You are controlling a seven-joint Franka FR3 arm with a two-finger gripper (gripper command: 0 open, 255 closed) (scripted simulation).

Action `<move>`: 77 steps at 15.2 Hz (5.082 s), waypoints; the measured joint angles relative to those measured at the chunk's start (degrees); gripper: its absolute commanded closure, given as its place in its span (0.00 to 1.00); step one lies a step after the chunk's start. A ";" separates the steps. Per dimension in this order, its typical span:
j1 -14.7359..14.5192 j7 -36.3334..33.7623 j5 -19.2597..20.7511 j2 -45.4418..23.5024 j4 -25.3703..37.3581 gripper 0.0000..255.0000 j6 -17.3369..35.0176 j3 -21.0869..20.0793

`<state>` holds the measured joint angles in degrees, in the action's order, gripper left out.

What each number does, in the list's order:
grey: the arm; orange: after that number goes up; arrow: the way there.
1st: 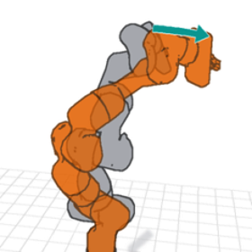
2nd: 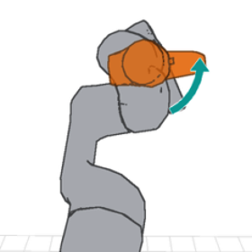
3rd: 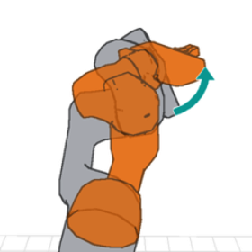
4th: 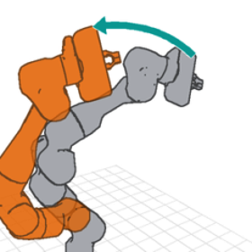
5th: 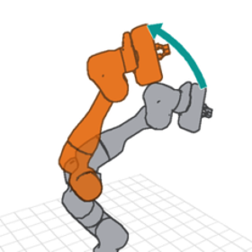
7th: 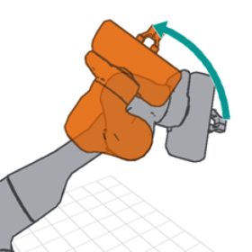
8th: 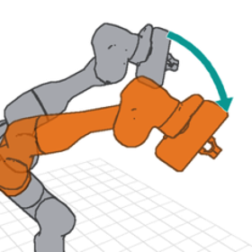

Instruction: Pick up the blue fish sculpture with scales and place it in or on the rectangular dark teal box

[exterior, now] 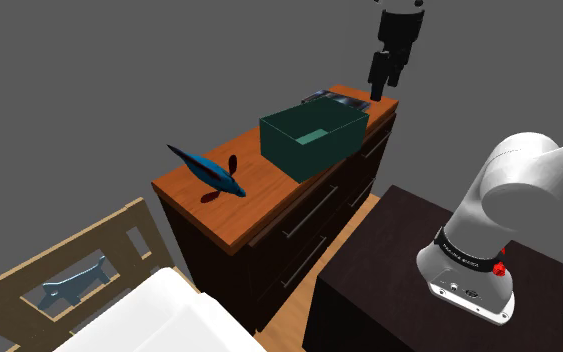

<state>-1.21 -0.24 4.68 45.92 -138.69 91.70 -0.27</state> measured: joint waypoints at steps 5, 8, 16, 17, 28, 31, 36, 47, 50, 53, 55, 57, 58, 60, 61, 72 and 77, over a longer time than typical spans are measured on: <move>-0.52 -2.70 -2.94 -4.95 -0.08 0.00 4.76 -0.63; -1.04 -4.83 -5.66 -10.20 0.42 0.00 9.39 -1.06; -2.99 -9.82 -13.32 -25.46 5.45 0.00 20.18 -2.56; -3.22 -10.19 -14.27 -27.39 6.07 0.00 21.54 -2.68; -5.27 -13.12 -24.54 -49.70 20.52 0.00 31.20 -3.99; -5.69 -13.87 -27.22 -55.65 25.31 0.00 33.03 -4.61; -6.12 -14.41 -29.12 -60.98 29.32 0.00 34.94 -5.22; -6.80 -14.03 -29.78 -63.44 28.65 0.00 38.29 -5.76; -6.80 -14.03 -29.78 -63.44 28.65 1.00 38.29 -5.76; -6.81 -14.02 -29.79 -63.43 28.67 1.00 38.29 -5.77; -6.81 -14.02 -29.79 -63.42 28.68 1.00 38.29 -5.78; -6.81 -14.02 -29.79 -63.41 28.66 1.00 38.30 -5.78; -6.81 -14.02 -29.79 -63.41 28.67 1.00 38.30 -5.78; -6.81 -14.42 -29.56 -62.96 28.96 1.00 37.49 -5.71; -6.78 -14.63 -29.43 -62.58 29.12 1.00 36.95 -5.66; -6.70 -17.50 -27.96 -58.95 32.40 1.00 30.45 -5.31; -6.64 -18.86 -27.34 -57.59 34.50 1.00 27.20 -5.19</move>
<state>-7.86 -19.09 -22.66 -11.67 -104.19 118.90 -5.46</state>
